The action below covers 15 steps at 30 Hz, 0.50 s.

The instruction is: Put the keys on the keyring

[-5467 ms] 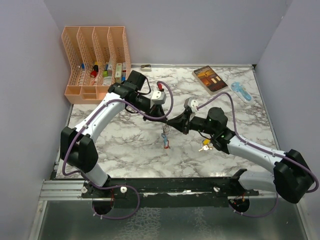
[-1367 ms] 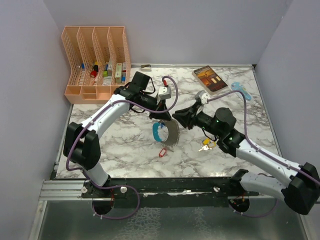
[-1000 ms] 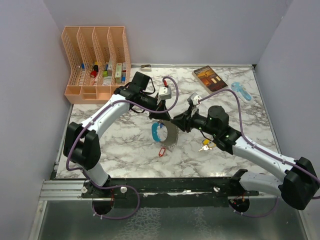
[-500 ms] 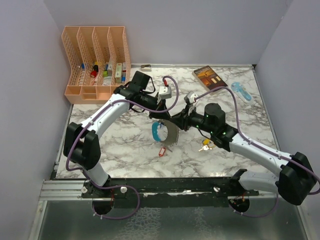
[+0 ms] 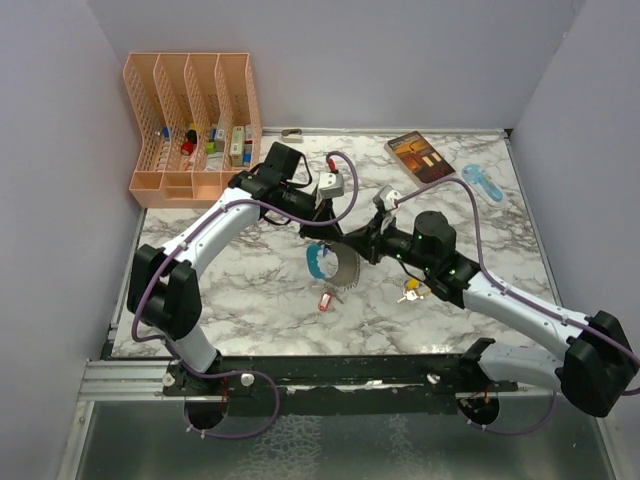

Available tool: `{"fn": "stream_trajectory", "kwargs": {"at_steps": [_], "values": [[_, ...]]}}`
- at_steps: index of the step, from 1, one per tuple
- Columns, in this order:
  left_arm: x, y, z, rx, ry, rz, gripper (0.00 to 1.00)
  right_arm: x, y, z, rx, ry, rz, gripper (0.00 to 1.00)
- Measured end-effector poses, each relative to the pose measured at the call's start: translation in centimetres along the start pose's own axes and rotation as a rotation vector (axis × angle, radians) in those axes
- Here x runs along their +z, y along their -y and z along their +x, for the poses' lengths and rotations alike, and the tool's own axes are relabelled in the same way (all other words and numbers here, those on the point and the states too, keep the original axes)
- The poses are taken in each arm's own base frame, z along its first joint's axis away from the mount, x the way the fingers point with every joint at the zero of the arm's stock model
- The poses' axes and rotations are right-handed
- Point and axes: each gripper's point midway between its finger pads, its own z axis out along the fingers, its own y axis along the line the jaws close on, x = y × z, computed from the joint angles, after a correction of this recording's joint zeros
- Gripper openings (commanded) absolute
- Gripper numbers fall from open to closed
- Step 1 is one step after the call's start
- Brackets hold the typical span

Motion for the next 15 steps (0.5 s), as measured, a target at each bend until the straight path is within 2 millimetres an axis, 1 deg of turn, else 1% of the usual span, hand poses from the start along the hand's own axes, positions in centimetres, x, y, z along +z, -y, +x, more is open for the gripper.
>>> {"fn": "stream_trajectory", "kwargs": {"at_steps": [5, 8, 12, 15], "values": [[0.1, 0.6, -0.4, -0.010, 0.025, 0.037, 0.32, -1.1, -0.2, -0.4, -0.014, 0.050, 0.005, 0.01], [0.1, 0.9, -0.7, -0.017, 0.045, 0.057, 0.32, -1.4, -0.3, -0.5, -0.020, 0.069, 0.008, 0.01], [0.3, 1.1, -0.9, -0.027, 0.067, 0.085, 0.27, -1.8, -0.3, -0.6, -0.028, 0.097, 0.011, 0.01], [0.5, 1.2, -0.9, -0.038, 0.081, 0.107, 0.27, -1.8, -0.3, -0.7, -0.029, 0.112, 0.010, 0.01]]}}
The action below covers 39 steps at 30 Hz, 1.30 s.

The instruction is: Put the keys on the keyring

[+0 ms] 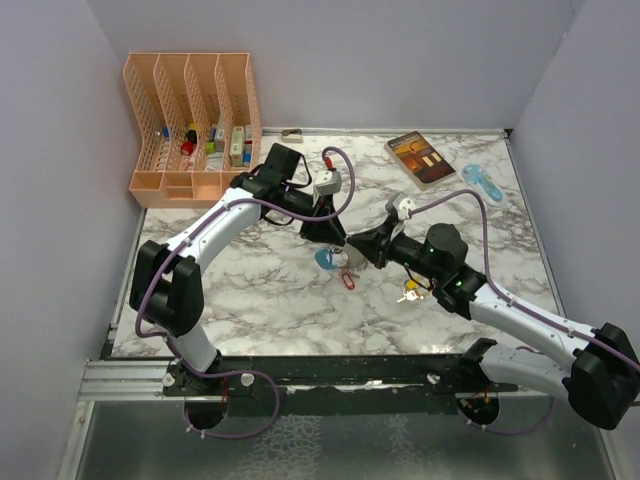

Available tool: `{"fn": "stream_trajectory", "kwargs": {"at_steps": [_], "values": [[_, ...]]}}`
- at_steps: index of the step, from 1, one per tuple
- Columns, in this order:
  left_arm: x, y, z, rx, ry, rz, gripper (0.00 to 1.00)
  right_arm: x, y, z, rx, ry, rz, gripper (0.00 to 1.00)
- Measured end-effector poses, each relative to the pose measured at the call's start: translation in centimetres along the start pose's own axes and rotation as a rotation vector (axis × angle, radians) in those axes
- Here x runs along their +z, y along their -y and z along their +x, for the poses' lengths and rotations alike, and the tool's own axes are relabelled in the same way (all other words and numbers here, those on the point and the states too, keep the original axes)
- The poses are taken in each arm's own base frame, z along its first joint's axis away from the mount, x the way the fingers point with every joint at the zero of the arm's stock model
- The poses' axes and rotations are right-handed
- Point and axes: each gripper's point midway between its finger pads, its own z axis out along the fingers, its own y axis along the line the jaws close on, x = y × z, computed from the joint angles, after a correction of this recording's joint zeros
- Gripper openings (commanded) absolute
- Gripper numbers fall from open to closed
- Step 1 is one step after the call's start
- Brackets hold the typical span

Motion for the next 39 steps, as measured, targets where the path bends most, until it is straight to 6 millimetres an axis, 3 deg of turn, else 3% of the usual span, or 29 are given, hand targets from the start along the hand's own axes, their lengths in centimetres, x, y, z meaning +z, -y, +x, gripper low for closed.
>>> {"fn": "stream_trajectory", "kwargs": {"at_steps": [7, 16, 24, 35, 39], "values": [[0.39, 0.26, 0.09, -0.029, 0.034, 0.034, 0.29, -0.10, -0.14, 0.08, 0.014, 0.046, -0.007, 0.01], [0.47, 0.41, -0.40, -0.025, 0.057, 0.054, 0.11, -0.21, 0.01, -0.36, 0.017, 0.094, -0.003, 0.01], [0.59, 0.32, -0.09, -0.022, 0.063, 0.058, 0.00, -0.25, -0.07, -0.38, 0.034, 0.105, -0.005, 0.01], [0.62, 0.24, -0.15, -0.011, 0.067, 0.060, 0.00, -0.30, -0.13, -0.28, 0.044, 0.109, -0.006, 0.02], [0.68, 0.25, 0.04, -0.012, 0.060, 0.056, 0.00, -0.72, -0.09, -0.05, 0.050, 0.090, 0.005, 0.10]]}}
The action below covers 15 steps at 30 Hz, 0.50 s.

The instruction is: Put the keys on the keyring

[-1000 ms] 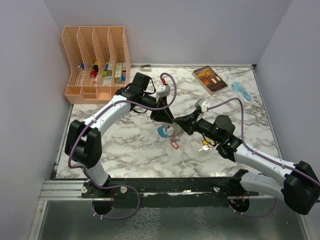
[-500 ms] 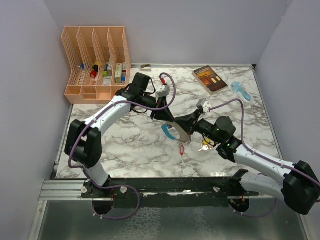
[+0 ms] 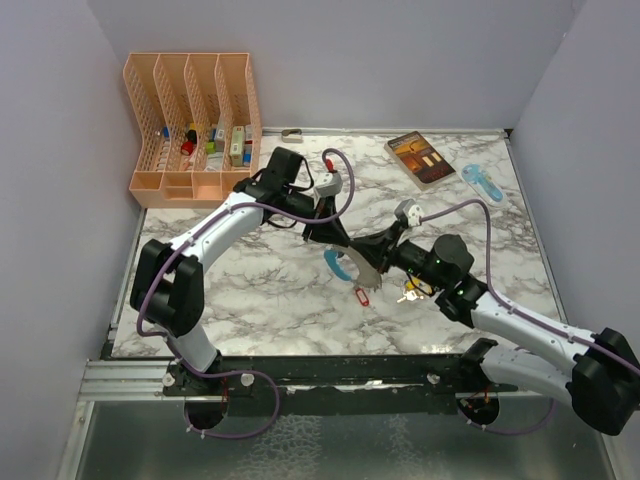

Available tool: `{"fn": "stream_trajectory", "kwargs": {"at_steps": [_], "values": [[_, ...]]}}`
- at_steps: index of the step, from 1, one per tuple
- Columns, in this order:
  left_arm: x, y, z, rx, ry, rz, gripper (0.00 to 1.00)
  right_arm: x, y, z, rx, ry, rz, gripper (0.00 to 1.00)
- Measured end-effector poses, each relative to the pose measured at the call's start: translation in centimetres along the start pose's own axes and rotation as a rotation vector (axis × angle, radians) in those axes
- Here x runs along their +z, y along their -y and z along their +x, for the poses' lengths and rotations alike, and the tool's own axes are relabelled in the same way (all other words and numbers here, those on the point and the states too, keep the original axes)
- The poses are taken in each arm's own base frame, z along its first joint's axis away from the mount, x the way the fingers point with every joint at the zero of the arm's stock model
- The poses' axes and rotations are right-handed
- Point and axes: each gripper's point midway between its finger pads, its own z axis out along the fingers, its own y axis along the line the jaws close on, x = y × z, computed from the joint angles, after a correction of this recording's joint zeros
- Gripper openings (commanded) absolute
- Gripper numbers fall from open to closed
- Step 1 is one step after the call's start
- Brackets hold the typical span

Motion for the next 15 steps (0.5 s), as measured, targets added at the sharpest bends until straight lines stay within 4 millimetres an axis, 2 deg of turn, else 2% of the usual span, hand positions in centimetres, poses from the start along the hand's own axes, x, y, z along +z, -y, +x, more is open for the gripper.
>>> {"fn": "stream_trajectory", "kwargs": {"at_steps": [3, 7, 10, 15], "values": [[0.0, 0.0, 0.1, 0.002, -0.018, -0.012, 0.00, -0.5, 0.0, 0.1, 0.003, -0.015, 0.011, 0.17], [-0.6, -0.8, 0.4, 0.017, -0.068, -0.075, 0.00, -1.2, -0.2, -1.2, -0.012, 0.003, 0.021, 0.28], [-1.1, -1.3, 0.7, 0.030, -0.111, -0.116, 0.00, -1.2, -0.2, -2.1, -0.029, -0.001, 0.026, 0.28], [-1.7, -1.5, 0.8, 0.063, -0.158, -0.149, 0.00, -0.8, -0.1, -2.6, -0.054, -0.040, 0.030, 0.24]]}}
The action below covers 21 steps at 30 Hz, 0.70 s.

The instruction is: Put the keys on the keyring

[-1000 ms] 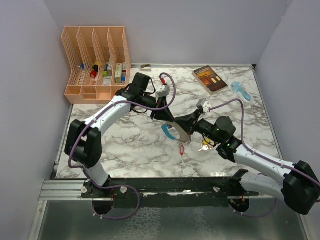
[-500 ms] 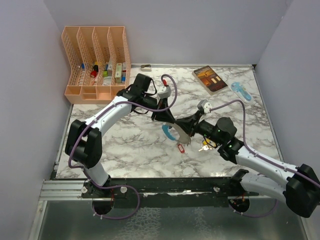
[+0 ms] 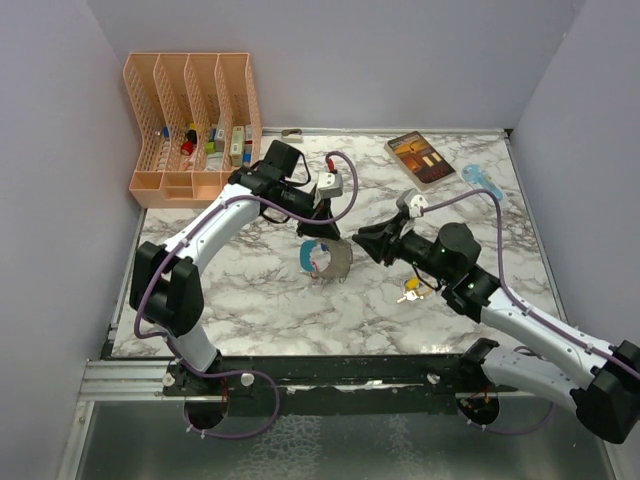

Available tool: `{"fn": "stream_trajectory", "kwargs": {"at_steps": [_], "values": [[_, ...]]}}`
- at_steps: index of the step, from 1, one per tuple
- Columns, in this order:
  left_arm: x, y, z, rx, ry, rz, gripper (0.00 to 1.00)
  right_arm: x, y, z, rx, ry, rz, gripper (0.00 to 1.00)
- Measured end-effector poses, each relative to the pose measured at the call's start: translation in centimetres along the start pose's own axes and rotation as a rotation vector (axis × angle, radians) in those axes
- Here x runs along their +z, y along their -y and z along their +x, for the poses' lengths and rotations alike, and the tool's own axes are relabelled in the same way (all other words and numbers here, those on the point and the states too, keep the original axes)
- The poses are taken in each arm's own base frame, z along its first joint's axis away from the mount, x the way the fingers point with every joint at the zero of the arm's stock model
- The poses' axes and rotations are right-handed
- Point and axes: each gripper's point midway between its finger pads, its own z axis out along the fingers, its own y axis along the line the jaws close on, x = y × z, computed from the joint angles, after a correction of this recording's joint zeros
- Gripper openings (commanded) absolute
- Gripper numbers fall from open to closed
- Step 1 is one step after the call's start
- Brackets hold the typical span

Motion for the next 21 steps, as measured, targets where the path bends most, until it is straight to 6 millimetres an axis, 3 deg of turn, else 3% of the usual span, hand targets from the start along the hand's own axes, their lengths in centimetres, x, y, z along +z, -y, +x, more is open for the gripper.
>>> {"fn": "stream_trajectory", "kwargs": {"at_steps": [10, 15, 21], "values": [[-0.1, 0.1, 0.4, 0.000, -0.014, 0.001, 0.00, 0.9, 0.5, 3.5, 0.019, -0.126, 0.001, 0.24], [0.0, 0.3, 0.2, 0.000, -0.004, 0.011, 0.00, 0.6, 1.0, 3.8, 0.032, -0.128, 0.037, 0.27], [0.1, 0.2, 0.2, -0.012, 0.003, 0.009, 0.00, -0.4, 3.3, 3.4, 0.054, -0.149, 0.192, 0.29]]}}
